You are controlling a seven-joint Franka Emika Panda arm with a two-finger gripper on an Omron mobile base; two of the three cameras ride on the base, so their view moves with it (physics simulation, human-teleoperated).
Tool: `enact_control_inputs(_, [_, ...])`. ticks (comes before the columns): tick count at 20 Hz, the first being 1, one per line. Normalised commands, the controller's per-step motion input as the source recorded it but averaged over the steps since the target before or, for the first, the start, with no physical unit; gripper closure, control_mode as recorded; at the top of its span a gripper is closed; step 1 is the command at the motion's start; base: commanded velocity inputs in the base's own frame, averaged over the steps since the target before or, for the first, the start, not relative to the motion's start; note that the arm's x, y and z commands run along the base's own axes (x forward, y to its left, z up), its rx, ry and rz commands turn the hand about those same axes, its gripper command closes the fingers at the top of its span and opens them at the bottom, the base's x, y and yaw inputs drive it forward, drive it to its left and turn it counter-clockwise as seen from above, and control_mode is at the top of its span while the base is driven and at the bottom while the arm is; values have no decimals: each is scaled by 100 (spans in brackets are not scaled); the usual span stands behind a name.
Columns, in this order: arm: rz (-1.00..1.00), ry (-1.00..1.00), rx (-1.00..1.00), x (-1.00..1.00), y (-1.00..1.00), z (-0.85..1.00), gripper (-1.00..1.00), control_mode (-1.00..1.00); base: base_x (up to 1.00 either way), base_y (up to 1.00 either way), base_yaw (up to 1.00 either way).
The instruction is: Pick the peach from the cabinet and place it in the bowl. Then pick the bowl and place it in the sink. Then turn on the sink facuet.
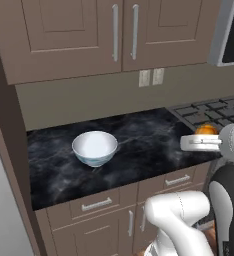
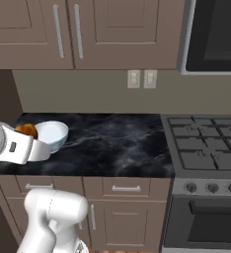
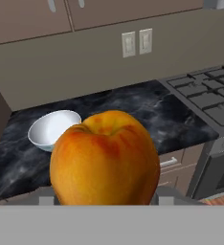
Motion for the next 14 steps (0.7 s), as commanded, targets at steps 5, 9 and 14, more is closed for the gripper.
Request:
enact_control_inputs(5, [0, 0, 0, 0, 0, 0, 100, 100, -8, -7, 32])
enact_control_inputs(9, [0, 0, 0, 0, 0, 0, 100, 100, -1, -2, 25])
enact_control_inputs(14, [0, 0, 0, 0, 0, 0, 100, 100, 5, -8, 4])
